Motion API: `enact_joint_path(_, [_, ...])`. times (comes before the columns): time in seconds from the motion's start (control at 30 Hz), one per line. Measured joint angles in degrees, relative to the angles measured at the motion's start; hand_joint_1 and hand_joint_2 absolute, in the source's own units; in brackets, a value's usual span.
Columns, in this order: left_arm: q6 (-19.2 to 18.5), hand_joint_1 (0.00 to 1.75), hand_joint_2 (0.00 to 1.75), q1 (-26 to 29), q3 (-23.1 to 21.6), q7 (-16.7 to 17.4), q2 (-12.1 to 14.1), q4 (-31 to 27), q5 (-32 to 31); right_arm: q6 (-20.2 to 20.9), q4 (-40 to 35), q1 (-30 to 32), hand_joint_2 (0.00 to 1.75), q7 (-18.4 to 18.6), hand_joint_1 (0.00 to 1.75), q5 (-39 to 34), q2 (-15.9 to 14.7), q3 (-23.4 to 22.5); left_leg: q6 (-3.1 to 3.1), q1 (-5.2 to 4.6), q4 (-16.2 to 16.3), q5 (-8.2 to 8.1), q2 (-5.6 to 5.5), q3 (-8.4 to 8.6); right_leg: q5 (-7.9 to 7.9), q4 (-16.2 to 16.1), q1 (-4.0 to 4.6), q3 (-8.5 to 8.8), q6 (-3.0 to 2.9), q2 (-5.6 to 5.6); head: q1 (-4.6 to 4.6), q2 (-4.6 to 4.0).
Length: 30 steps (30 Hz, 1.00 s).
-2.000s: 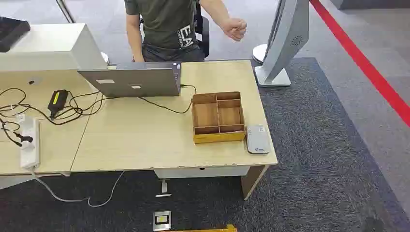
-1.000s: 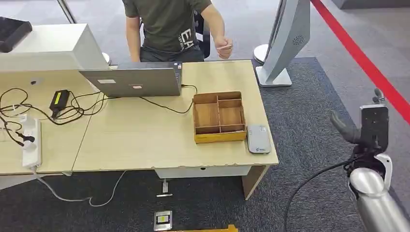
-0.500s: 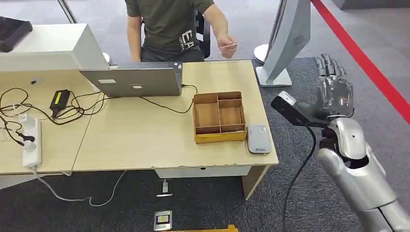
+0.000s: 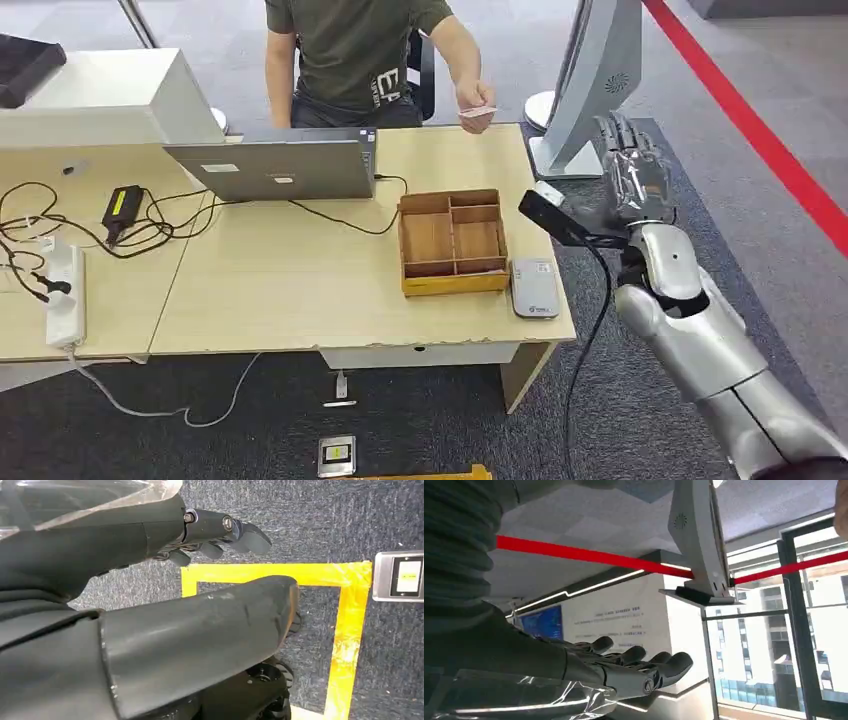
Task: Pass the card to the sensor for recognition and then transmit it.
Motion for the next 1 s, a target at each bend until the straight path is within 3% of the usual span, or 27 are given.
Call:
enact_joint_path(0.57, [-0.3,0.00,0.00,0.0,-0.6,-0.1,0.0,0.0,0.0,-4.3,13.3,-6.4,1.75,-2.5,0.00,-4.6,8.1,6.3,-0.01,0.05,0.0,0.01,0.00,0.00,0.00,0.0,0.04,-0.01,0.00,0.00,0.00,0.00])
enact_joint_path(0.87, [0.0,0.00,0.00,0.0,-0.7,1.2,-0.1,0.0,0.0,-6.4,18.2,-8.1,1.75,-2.7,0.00,-6.5,10.4,8.2,-0.01,0.06,0.0,0.01,0.00,0.00,0.00,0.0,0.04,-0.02,0.00,0.00,0.00,0.00])
enact_joint_path(0.9, [0.0,0.00,0.00,0.0,-0.7,1.2,-0.1,0.0,-0.2,-6.7,18.5,-8.1,1.75,-2.6,0.28,-6.7,10.5,8.4,-0.01,0.06,0.0,0.01,0.00,0.00,0.00,0.0,0.04,-0.01,0.00,0.00,0.00,0.00])
enact_joint_path(0.93, [0.0,0.00,0.00,0.0,-0.8,1.3,-0.1,0.0,-0.3,-7.0,18.9,-8.2,1.75,-2.6,1.75,-6.9,10.5,8.5,-0.01,0.06,0.0,0.01,0.00,0.00,0.00,0.0,0.03,-0.02,0.00,0.00,0.00,0.00])
enact_joint_path(1.0, [0.0,0.00,0.00,0.0,-0.9,1.3,-0.1,0.0,-0.4,-8.1,19.3,-8.1,1.75,-2.4,1.75,-7.2,10.5,8.6,-0.01,0.06,0.0,0.01,0.00,0.00,0.00,0.0,0.04,-0.02,0.00,0.00,0.00,0.00])
